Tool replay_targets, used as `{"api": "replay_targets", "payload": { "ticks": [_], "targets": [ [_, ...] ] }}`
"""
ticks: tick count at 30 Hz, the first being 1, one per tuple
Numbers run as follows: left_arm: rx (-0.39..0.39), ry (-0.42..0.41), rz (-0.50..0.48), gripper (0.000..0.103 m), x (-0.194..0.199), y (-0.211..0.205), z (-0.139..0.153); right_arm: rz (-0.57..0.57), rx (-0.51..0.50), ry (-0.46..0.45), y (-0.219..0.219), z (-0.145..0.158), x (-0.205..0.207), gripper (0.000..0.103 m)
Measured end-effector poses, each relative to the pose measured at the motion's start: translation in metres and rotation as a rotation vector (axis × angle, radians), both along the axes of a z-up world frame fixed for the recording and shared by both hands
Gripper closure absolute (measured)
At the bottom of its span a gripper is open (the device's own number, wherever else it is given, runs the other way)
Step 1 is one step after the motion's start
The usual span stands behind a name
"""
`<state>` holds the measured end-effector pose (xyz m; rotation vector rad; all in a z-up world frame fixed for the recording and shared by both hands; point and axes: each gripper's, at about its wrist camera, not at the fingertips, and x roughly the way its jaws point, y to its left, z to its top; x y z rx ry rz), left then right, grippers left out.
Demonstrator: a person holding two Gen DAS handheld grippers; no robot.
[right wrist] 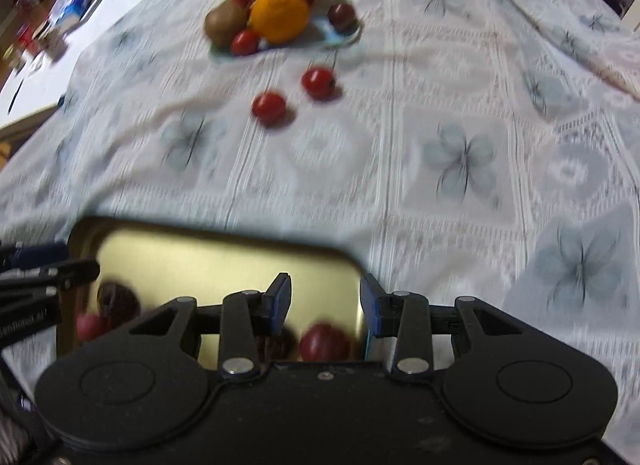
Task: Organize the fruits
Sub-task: 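Move both open grippers back toward the red cherry tomatoes, then grasp a red cherry tomato with the right gripper while the left grasps another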
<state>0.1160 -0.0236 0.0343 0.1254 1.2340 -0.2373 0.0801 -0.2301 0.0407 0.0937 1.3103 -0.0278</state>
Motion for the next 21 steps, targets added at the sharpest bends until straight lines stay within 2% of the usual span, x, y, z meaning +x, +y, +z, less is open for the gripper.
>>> {"api": "replay_targets", "payload": {
  "ticks": [5,12,21],
  "targets": [
    [0.017,-0.026,0.052,0.056,0.031,-0.006,-0.01,-0.059,0.005,-0.04,-0.009,-0.01,0.047,0.063],
    [0.063,-0.076,0.063,0.056,0.056,-0.02,-0.022,-0.124,0.007,-0.093,-0.01,-0.03,0.105,0.063],
    [0.061,-0.062,0.091,0.056,0.067,-0.019,-0.032,-0.198,0.13,-0.015,-0.013,-0.061,0.142,0.062]
  ]
}}
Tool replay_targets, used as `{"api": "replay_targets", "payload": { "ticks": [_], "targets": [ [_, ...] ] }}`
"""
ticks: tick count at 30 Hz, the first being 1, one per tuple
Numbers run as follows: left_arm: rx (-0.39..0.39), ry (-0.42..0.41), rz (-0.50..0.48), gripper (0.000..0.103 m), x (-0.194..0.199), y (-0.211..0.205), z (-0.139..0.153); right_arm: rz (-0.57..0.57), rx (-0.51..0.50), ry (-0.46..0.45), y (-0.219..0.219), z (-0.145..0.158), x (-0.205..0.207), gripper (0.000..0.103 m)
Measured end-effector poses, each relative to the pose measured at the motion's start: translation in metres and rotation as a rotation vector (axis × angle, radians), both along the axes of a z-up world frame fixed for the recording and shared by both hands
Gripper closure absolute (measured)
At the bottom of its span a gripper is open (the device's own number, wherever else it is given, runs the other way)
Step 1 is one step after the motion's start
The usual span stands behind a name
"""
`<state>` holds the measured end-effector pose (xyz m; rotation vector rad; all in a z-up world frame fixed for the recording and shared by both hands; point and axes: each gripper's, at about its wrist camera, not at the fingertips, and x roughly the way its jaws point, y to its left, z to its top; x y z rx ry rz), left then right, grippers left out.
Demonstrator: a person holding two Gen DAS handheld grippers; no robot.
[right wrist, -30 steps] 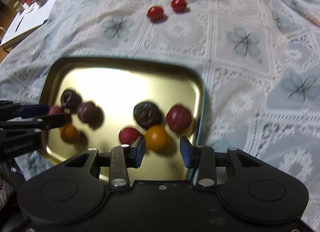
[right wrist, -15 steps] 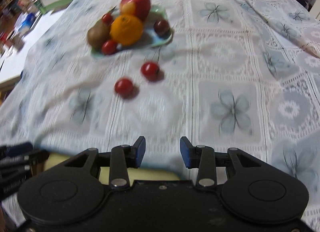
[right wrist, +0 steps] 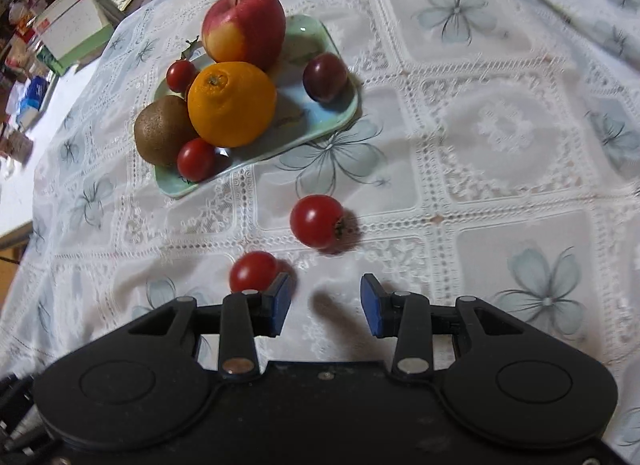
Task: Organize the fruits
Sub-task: 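Grasp a red cherry tomato with the right gripper while the left grasps another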
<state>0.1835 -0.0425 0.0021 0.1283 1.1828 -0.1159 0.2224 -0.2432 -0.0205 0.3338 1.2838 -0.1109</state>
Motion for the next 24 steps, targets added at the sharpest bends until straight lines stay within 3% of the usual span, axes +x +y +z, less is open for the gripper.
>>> {"api": "replay_targets", "payload": {
  "ticks": [8,12,14,17,24],
  "targets": [
    [-0.003,0.01,0.0,0.056,-0.001,0.004,-0.004,-0.059,0.027,-0.029,0.001,-0.01,0.023,0.062],
    [-0.012,0.013,0.004,0.056,-0.001,0.007,-0.006,-0.052,-0.017,-0.031,0.006,-0.014,0.028,0.062],
    [-0.01,0.016,0.004,0.056,0.0,0.006,-0.008,-0.047,-0.043,-0.041,0.009,-0.014,0.03,0.069],
    [-0.008,0.015,-0.001,0.056,0.0,0.004,-0.009,-0.035,-0.076,-0.058,0.011,-0.014,0.031,0.071],
    [-0.044,-0.019,-0.052,0.056,0.003,-0.015,0.0,-0.01,-0.184,-0.142,0.002,0.006,0.013,0.071]
  ]
}}
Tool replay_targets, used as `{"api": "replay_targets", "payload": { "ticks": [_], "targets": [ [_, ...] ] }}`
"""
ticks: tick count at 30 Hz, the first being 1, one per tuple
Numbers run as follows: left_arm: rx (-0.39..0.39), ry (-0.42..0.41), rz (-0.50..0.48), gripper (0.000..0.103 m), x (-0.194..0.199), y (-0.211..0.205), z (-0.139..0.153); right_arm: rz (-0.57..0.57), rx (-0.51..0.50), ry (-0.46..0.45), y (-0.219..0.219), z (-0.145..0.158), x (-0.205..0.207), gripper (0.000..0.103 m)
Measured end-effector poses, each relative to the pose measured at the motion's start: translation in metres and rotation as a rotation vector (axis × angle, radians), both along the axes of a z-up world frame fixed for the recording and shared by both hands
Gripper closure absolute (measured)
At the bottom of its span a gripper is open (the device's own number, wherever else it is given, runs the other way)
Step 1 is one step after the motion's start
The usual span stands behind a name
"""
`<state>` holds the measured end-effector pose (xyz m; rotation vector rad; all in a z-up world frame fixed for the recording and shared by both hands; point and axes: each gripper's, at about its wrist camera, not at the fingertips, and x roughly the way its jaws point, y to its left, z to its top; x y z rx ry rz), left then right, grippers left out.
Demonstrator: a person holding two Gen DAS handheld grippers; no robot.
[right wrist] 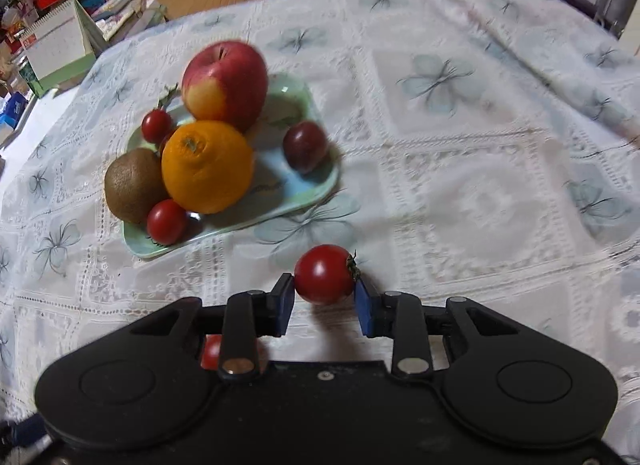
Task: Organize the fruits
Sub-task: 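Grasp a red cherry tomato with the right gripper while the left grasps another, then carry both red cherry tomatoes into the gold tray and open both grippers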
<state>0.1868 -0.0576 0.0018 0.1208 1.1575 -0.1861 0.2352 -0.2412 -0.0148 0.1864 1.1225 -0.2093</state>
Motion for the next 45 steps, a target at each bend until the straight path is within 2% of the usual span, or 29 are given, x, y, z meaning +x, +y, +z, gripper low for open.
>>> {"api": "replay_targets", "payload": {
  "ticks": [11,16,20,34,40,43,45],
  "targets": [
    [-0.07,-0.068,-0.14,0.056,0.014,-0.065,0.004,-0.043,0.055,-0.014,-0.05,0.008,-0.063,0.07],
    [-0.101,-0.067,-0.129,0.056,0.026,-0.079,-0.002,-0.07,0.056,-0.031,-0.057,0.004,-0.079,0.07],
    [-0.085,-0.048,-0.121,0.056,0.031,-0.087,-0.011,-0.072,0.099,-0.01,-0.06,-0.002,-0.078,0.07],
    [-0.047,0.022,-0.073,0.054,0.045,-0.089,-0.041,-0.083,0.078,-0.004,-0.059,-0.006,-0.074,0.07],
    [-0.065,0.037,-0.054,0.054,0.048,-0.086,-0.045,-0.075,0.064,-0.007,-0.057,-0.006,-0.074,0.07],
    [-0.08,0.035,-0.061,0.061,0.048,-0.084,-0.043,-0.071,0.057,-0.007,-0.056,-0.006,-0.075,0.07],
    [-0.091,0.037,-0.037,0.062,0.049,-0.081,-0.041,-0.067,0.049,-0.01,-0.055,-0.006,-0.075,0.07]
  ]
}}
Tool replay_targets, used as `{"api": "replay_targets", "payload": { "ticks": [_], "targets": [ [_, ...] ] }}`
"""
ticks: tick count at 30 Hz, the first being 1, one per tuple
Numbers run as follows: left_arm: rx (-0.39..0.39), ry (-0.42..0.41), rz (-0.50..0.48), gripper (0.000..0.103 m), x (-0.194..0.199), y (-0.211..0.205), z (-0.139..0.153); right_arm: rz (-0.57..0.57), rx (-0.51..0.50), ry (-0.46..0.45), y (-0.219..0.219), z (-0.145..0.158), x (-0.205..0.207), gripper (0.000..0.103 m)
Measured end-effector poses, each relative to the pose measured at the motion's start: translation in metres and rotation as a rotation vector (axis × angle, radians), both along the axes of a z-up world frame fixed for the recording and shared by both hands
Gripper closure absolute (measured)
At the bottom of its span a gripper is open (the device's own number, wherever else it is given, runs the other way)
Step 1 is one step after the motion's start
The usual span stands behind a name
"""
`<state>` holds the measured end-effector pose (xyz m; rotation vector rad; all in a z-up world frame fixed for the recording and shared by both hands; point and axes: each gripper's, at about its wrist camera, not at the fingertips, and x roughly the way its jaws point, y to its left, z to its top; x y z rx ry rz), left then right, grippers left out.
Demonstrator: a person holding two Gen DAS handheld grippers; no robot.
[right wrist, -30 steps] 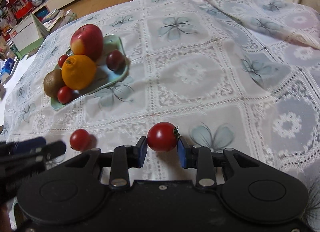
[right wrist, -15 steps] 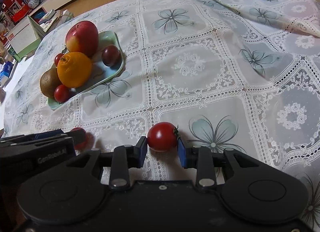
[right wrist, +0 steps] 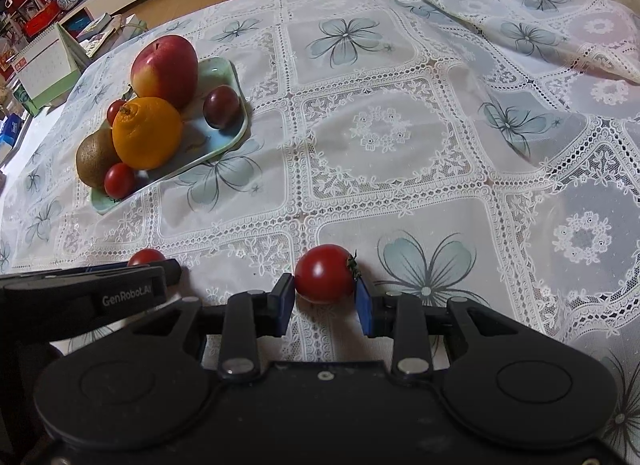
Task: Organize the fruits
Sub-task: 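Carry both red cherry tomatoes into the gold tray and open both grippers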
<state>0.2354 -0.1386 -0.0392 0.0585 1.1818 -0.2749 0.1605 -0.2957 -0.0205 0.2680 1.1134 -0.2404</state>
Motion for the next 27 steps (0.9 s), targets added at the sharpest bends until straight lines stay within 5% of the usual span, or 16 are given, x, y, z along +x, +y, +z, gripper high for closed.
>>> {"api": "replay_targets", "payload": {
  "ticks": [16,27],
  "targets": [
    [0.005,-0.025,0.018,0.062,-0.083,0.078,0.058,0.119,0.037,-0.052,0.033,0.03,-0.046,0.07],
    [0.012,-0.022,0.032,0.062,-0.146,0.108,0.051,0.277,0.066,-0.019,0.09,0.05,-0.113,0.07]
  ]
}}
